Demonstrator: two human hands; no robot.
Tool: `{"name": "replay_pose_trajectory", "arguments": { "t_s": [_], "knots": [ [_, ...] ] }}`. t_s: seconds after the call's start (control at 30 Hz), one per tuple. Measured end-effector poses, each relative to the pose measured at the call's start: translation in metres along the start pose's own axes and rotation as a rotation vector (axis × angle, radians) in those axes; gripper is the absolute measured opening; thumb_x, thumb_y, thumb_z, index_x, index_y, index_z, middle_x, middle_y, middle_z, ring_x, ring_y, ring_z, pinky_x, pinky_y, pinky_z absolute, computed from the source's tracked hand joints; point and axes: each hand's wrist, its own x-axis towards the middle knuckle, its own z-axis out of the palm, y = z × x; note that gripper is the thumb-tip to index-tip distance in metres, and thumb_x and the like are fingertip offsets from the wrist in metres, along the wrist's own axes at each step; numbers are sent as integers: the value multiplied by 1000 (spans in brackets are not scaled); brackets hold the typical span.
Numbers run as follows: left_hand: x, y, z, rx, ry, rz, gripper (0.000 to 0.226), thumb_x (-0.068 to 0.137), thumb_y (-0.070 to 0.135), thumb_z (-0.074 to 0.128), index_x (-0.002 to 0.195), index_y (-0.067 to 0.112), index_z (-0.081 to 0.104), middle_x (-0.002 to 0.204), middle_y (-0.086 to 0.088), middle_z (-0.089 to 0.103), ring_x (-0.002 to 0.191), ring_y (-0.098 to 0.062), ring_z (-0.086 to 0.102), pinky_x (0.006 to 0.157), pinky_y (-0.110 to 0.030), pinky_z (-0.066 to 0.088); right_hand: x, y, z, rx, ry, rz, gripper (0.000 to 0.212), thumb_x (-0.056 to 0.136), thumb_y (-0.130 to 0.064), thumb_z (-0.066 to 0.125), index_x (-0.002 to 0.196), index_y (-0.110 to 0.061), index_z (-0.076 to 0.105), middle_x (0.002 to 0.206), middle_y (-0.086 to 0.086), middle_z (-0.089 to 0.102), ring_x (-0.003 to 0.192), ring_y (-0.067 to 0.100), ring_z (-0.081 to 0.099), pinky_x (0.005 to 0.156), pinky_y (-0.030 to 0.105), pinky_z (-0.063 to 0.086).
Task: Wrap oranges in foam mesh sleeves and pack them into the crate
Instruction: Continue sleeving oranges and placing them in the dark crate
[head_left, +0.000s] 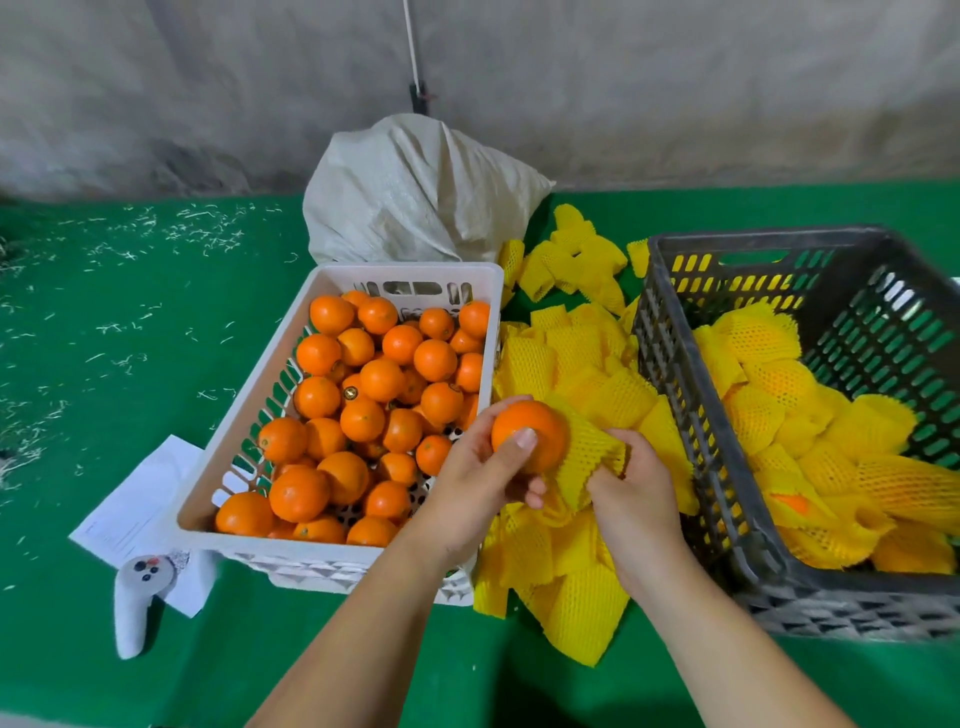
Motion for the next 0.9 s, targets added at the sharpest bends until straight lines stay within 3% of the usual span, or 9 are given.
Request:
{"name": "replay_pose_trajectory", "arguments": {
  "t_s": [0.07,0.13,0.23,0.37,0.53,0.63,0.77,0.9],
  "knots": [
    [-2,4,-4,-13,-67,-17,68,87,49,75,144,18,55,111,-14,69,64,-21,62,57,-30,53,2,1,-2,28,104,-17,35,90,6,58,112,-22,61,113,7,68,102,29,66,93,48,56],
    [-3,8,-5,42,-184,-51,70,85,55,78,141,17,60,97,-14,71,60,-20,61,55,-28,52,6,1,-1,0,142,-84,27,90,3,60,110,-15,55,107,10,63,95,32,61,88,39,54],
    [-4,10,-6,131,-297,-103,66,82,58,81,136,23,65,73,-12,67,57,-17,63,54,-24,52,9,3,6,-131,95,-140,24,94,-2,63,111,-14,50,107,4,54,98,20,53,82,28,46],
    [-4,5,-4,113,-234,-76,71,83,62,78,137,17,65,65,-12,61,52,-17,57,50,-24,47,10,3,5,-165,84,-143,30,94,-9,69,112,-18,46,103,-6,51,89,2,51,67,7,42],
    [-2,-2,-1,75,-57,-23,77,70,69,86,131,28,64,86,-7,66,57,-20,57,49,-27,46,2,1,2,-150,28,-301,18,94,-19,71,95,-19,53,83,-10,54,69,-1,49,62,17,41],
    [-1,-4,-5,38,-91,-28,76,71,64,88,133,28,65,89,-5,67,56,-20,55,49,-27,46,-3,4,0,-149,23,-323,17,96,-24,69,87,-21,55,71,-13,52,63,3,47,58,21,41],
    [-1,-2,-5,181,-214,-47,70,74,64,86,131,26,70,77,-8,64,54,-19,56,48,-25,45,0,8,-4,-205,98,-292,6,98,-24,67,97,-22,61,87,-8,63,75,5,57,70,28,48],
    [-1,-2,2,185,-93,-14,71,70,68,86,129,32,70,82,-5,66,55,-18,56,48,-25,45,1,8,-8,-183,43,-301,11,97,-26,69,108,-26,69,93,-9,69,85,6,64,75,25,51]
  ]
}}
